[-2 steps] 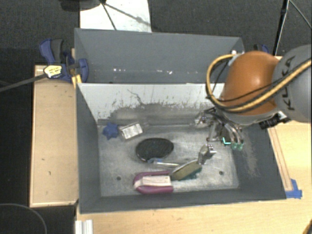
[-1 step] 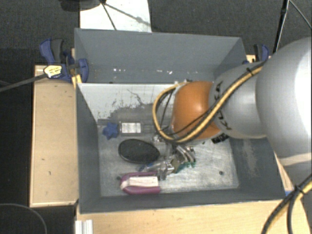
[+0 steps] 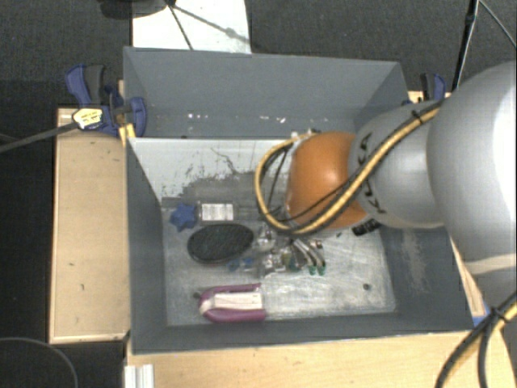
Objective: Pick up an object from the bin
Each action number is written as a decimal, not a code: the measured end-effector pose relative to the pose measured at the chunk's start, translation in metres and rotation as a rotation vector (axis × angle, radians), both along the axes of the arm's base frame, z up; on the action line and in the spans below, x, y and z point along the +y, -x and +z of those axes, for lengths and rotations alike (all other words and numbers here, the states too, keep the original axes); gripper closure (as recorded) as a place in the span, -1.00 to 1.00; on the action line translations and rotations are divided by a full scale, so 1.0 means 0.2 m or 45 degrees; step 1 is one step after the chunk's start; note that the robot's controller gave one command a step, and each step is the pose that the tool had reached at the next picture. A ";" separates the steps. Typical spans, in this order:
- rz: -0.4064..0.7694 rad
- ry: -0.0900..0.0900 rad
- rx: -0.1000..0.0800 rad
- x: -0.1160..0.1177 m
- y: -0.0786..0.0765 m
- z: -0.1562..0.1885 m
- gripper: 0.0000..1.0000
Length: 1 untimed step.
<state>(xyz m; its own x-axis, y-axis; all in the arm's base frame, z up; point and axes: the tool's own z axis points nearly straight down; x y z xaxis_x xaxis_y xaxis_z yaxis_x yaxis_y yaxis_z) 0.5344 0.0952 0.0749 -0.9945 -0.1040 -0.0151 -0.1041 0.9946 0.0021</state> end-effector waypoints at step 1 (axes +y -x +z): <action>0.252 0.005 0.005 0.01 -0.06 0.81 1.00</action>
Offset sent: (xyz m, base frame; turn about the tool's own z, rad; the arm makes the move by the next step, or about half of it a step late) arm 0.0105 0.0026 0.1584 -0.1977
